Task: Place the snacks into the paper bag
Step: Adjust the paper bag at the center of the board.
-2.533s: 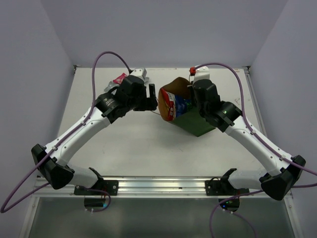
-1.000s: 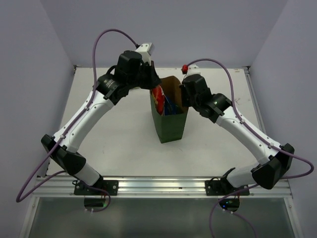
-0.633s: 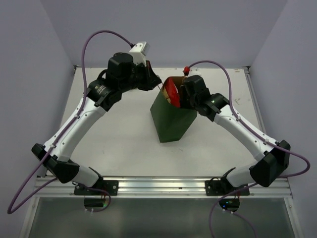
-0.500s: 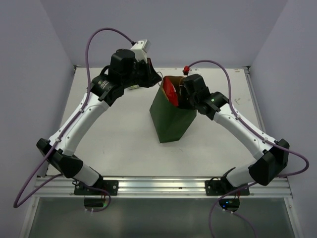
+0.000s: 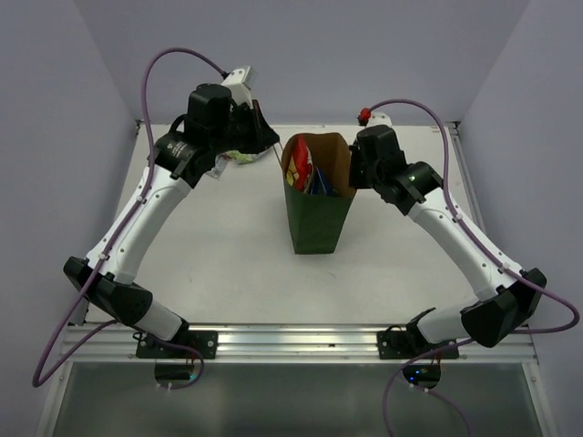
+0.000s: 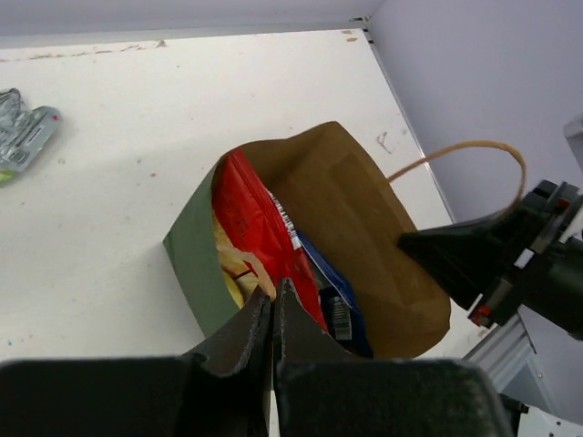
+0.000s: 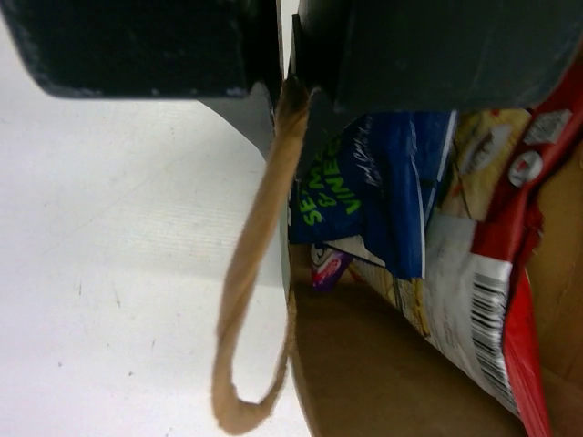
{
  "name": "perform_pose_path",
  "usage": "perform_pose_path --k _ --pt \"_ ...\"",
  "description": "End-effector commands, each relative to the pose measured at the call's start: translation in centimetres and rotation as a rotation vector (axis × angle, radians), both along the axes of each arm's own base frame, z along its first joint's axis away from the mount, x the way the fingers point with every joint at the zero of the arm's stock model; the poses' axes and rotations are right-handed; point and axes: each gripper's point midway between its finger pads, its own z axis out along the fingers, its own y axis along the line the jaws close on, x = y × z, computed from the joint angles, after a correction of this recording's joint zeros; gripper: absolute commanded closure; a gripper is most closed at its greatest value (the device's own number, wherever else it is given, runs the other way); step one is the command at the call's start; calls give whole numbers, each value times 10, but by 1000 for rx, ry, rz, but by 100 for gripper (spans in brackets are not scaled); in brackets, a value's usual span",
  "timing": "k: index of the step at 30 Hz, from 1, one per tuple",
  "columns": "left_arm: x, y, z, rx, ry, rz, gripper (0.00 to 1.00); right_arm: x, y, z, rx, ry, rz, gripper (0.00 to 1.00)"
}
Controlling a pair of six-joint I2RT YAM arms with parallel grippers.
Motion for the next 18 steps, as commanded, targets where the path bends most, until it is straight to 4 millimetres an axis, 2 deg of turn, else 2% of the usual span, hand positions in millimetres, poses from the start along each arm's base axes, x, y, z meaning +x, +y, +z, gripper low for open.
perform_pose_path --k 1,2,4,8,10,12,14,15,16,18 --pt "8 16 42 -34 -118 63 100 -2 -3 14 37 -61 -14 100" --pt "10 16 46 -29 -123 64 100 -1 -3 16 28 -50 -15 100" --pt "9 12 42 -29 -104 44 100 -4 -1 3 16 5 -2 100" --pt "4 3 15 -29 -28 -5 99 -10 2 -4 45 9 6 100" --pt "0 3 12 -31 -23 -12 91 -12 4 0 62 4 19 99" --pt "-1 5 10 -27 -22 -6 88 -13 5 8 74 -13 27 96" --pt "-2 7 19 -26 -52 -5 77 -13 7 18 92 -33 46 87" --pt "-2 8 23 -25 -62 -4 70 -13 9 22 97 -42 58 80" --pt "-3 9 27 -27 -76 -4 58 -15 13 25 111 -43 82 75" --pt "-3 12 36 -26 -104 3 50 -17 19 35 135 -58 114 67"
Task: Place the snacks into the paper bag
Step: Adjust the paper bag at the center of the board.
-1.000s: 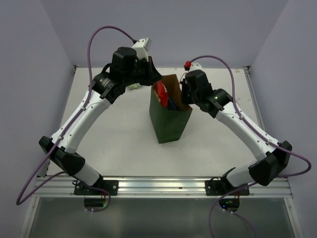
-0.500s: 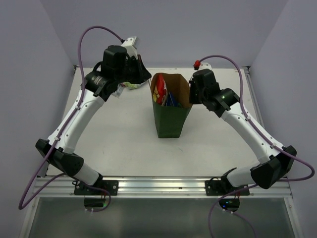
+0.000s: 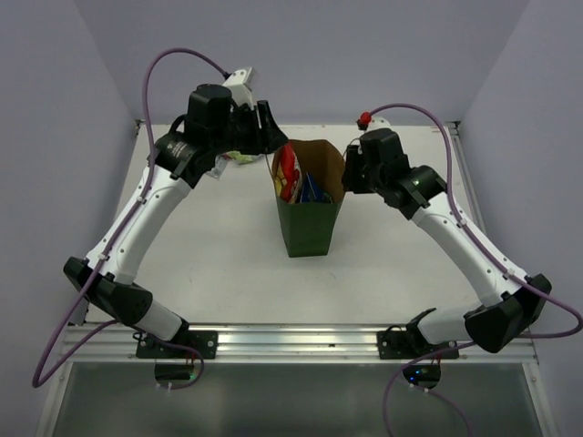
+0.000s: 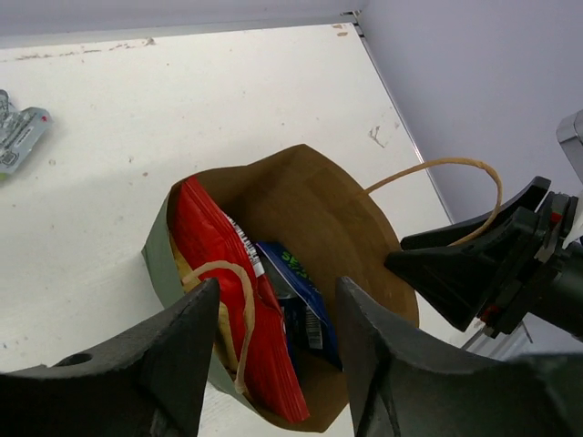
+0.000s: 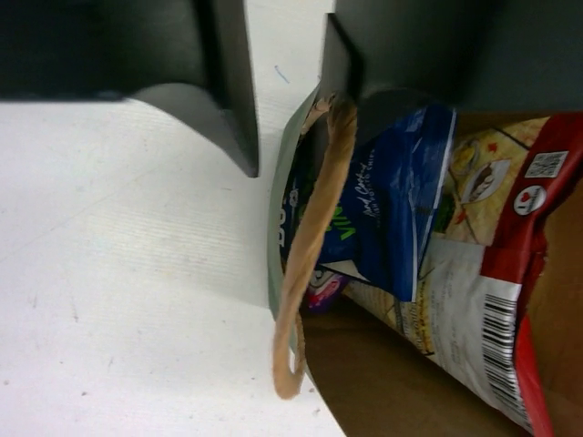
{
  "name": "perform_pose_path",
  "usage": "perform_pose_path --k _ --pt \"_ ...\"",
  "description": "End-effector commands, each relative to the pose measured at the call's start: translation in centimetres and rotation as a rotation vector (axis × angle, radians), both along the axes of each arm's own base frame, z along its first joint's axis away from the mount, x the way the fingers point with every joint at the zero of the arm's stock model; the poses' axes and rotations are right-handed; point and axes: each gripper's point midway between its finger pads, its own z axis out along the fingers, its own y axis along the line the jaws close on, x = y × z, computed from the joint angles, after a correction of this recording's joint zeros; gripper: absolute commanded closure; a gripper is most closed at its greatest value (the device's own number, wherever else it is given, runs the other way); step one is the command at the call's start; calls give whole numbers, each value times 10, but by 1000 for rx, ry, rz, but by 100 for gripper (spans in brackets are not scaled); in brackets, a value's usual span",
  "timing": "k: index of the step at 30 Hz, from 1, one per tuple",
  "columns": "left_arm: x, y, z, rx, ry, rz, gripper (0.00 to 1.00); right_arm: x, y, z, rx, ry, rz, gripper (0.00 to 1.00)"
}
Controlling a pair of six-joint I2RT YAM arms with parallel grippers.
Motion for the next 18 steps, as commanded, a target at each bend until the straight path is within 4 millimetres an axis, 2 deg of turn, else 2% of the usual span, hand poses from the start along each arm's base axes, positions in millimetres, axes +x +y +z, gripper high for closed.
perform_pose_path --k 1,3,4,6,7,10,15,18 --pt "-8 7 53 -51 -152 -4 41 -1 13 45 95 -101 69 60" --pt "-9 12 62 -46 -181 11 32 -4 14 54 105 -116 85 54" --pt "-9 15 67 -44 -196 21 26 -4 13 57 103 -125 87 47" --pt "-8 24 77 -27 -235 53 20 -7 12 67 106 -148 94 40" --pt "-9 28 84 -19 -259 64 15 -7 11 72 101 -162 101 32" --pt "-8 43 94 4 -298 121 7 -12 9 86 97 -202 133 18" --pt "1 77 106 80 -359 266 1 -19 6 111 83 -274 184 6" --pt "6 97 110 133 -382 353 0 -25 1 124 72 -320 197 2"
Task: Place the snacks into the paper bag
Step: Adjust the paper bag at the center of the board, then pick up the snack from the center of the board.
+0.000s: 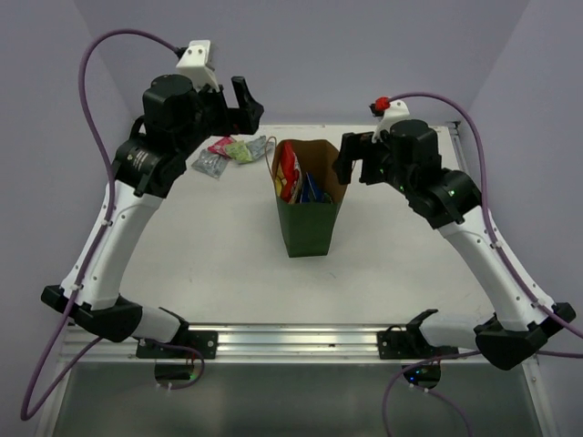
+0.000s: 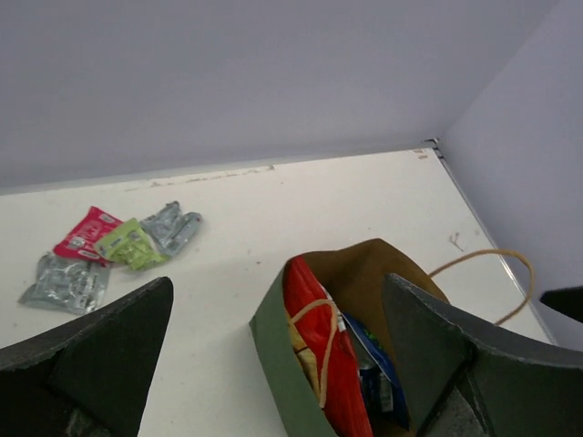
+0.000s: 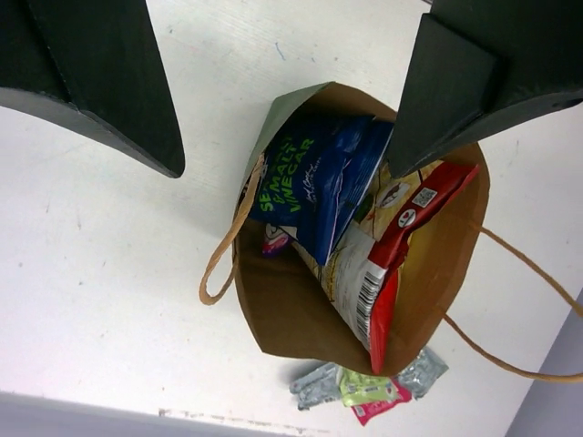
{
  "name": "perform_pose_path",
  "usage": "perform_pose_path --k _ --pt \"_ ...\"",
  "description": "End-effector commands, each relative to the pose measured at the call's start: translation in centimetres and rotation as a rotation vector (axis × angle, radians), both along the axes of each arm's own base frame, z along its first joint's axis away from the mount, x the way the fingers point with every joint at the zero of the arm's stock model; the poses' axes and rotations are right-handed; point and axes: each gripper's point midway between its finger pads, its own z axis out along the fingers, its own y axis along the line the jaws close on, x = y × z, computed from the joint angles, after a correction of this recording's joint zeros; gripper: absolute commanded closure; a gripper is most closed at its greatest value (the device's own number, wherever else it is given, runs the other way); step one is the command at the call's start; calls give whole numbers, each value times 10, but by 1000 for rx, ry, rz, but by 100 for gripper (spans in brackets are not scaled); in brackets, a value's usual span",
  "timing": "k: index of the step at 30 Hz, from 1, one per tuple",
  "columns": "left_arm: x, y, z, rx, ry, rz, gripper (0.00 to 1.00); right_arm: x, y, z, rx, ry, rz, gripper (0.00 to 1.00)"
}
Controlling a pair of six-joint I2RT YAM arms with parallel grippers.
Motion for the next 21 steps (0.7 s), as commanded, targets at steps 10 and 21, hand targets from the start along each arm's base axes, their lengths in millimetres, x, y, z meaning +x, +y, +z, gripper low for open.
perform_pose_path --k 10,21 --pt "43 81 -9 140 -68 320 0 -25 -6 61 -41 -233 156 2" --pt "134 113 -106 59 97 325 0 -34 15 47 -18 -209 282 2"
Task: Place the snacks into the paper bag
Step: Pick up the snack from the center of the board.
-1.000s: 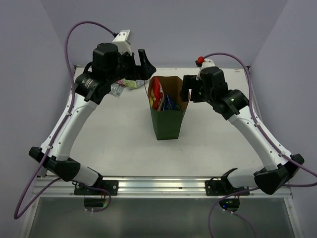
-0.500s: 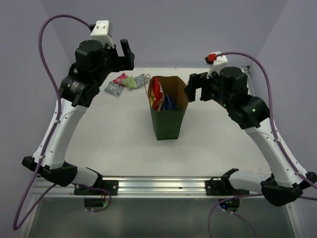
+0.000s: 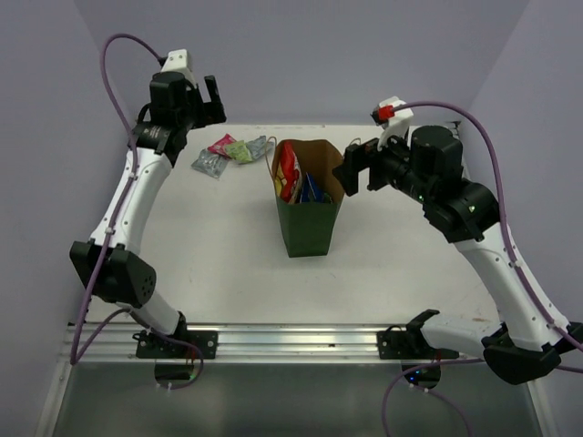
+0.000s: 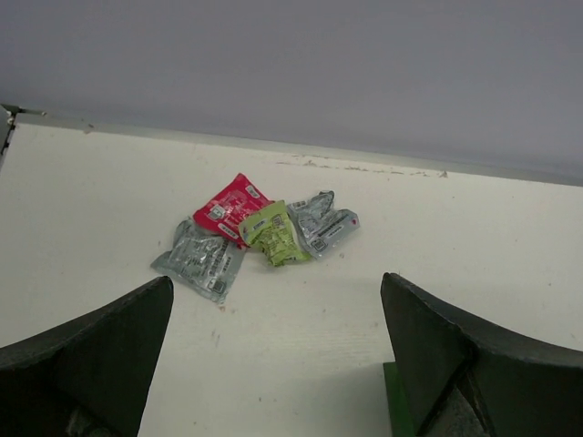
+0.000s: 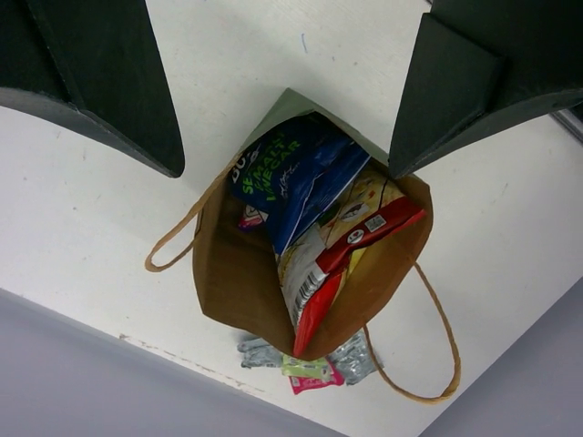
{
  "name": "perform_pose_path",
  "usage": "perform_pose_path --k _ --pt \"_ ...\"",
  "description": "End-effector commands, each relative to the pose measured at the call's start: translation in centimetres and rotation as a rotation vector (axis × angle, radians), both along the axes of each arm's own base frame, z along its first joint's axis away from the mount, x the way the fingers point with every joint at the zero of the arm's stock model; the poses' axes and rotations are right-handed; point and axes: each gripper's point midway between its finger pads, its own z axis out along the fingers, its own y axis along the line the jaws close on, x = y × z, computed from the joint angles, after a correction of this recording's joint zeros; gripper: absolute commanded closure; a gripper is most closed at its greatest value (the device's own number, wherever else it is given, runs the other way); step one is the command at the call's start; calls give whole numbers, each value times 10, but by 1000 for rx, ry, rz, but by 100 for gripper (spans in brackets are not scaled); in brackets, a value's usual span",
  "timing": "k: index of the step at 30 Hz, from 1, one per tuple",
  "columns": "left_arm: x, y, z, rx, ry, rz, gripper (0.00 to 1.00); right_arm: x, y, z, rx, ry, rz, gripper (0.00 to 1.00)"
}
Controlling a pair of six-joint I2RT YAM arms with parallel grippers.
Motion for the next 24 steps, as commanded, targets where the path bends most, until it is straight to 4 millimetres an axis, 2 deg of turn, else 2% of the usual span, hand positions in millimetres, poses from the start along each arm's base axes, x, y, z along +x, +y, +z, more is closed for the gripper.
perform_pose_path --k 1,7,8,10,11,14,17,22,23,24 --pt "34 2 -17 -64 -12 -24 0 -3 11 6 17 -35 71 1" --pt "79 4 -80 -39 87 -48 1 -8 22 1 16 -24 146 1" --pt "88 3 -100 -34 124 -56 2 -9 22 1 9 -28 153 1" --pt "99 4 -108 -34 132 -70 3 -9 21 1 2 -30 157 1" --pt "107 4 -127 -38 165 -77 5 -9 21 0 -1 -28 158 2" --pt "121 7 -137 -61 171 -82 7 -10 23 -1 -1 -27 166 2" --pt "137 8 -159 -63 183 -91 10 -10 23 -4 0 -17 169 1" --pt "153 16 -184 -72 201 -124 16 -10 24 -7 -1 -8 170 2" --pt "155 13 -197 -85 219 -148 18 -9 24 -7 1 -7 166 1" --pt "159 13 -196 -97 214 -159 19 -9 25 -9 0 -2 167 2"
